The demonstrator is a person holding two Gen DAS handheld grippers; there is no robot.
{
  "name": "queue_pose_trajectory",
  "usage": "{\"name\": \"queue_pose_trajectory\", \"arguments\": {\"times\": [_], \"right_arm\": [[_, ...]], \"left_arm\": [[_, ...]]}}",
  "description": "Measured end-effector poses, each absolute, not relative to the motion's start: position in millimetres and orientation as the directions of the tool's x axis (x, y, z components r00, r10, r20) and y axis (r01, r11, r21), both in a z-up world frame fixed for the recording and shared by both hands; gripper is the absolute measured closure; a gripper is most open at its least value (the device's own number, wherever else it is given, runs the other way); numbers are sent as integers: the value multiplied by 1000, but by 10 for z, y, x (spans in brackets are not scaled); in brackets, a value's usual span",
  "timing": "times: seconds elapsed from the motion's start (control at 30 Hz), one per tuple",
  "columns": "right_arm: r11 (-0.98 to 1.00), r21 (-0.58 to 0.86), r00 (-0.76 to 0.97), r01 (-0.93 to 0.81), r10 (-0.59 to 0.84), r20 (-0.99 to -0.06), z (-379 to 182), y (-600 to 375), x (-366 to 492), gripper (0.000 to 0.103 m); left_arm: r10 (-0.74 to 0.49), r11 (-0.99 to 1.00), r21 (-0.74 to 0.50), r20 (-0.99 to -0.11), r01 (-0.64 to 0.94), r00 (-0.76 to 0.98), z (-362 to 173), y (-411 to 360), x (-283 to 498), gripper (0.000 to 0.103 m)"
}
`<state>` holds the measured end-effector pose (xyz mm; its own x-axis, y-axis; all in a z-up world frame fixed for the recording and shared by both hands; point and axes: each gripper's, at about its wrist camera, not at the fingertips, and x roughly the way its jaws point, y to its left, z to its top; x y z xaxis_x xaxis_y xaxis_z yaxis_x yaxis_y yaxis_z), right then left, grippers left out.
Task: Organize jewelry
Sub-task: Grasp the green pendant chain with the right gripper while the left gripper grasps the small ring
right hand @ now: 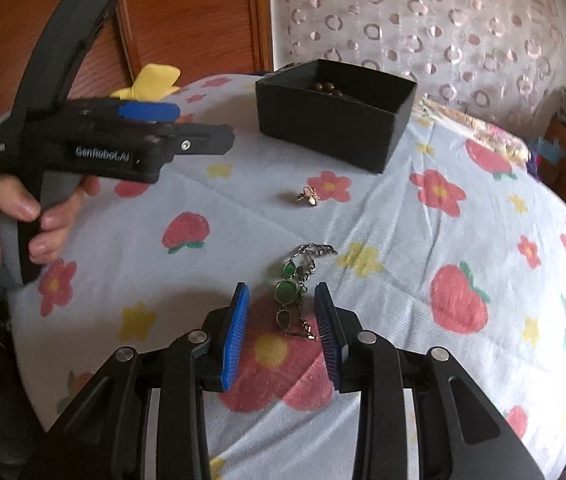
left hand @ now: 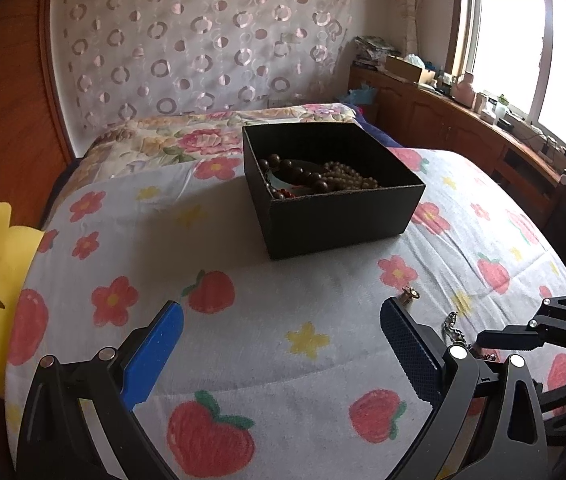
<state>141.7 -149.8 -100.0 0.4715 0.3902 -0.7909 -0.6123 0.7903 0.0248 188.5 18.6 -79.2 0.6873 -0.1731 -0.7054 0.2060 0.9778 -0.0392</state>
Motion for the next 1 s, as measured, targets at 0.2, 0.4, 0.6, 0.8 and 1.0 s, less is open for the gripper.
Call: {"name": "queue_pose_trajectory", "arguments": {"times": [0.2, 0.4, 0.6, 0.8, 1.0], "right_arm": [[784, 10, 473, -621, 384, -793, -981, -1515, 1432, 90], [822, 18, 528, -569, 382, -758, -834, -1757, 1506, 90], [851, 15, 592, -525, 378, -712, -622, -2002, 1564, 90], [866, 17, 625, -499, 373, -686, -512, -2151, 1641, 90], [873, 30, 625, -487, 373, -686, -543, -2219, 1661, 90]], "left_arm": [[-180, 975, -37, -712, 219, 678, -825, 149, 1913, 8], [-201, 965, -29, -724, 262, 660, -852, 2, 1964, 8], [-273, 936, -58, -744, 348, 610, -893, -242, 2018, 20], [-303, 912, -66, -773, 404, 558, -975, -481, 2102, 39], [-307, 901, -52, -779, 431, 547, -1003, -604, 2140, 58]]}}
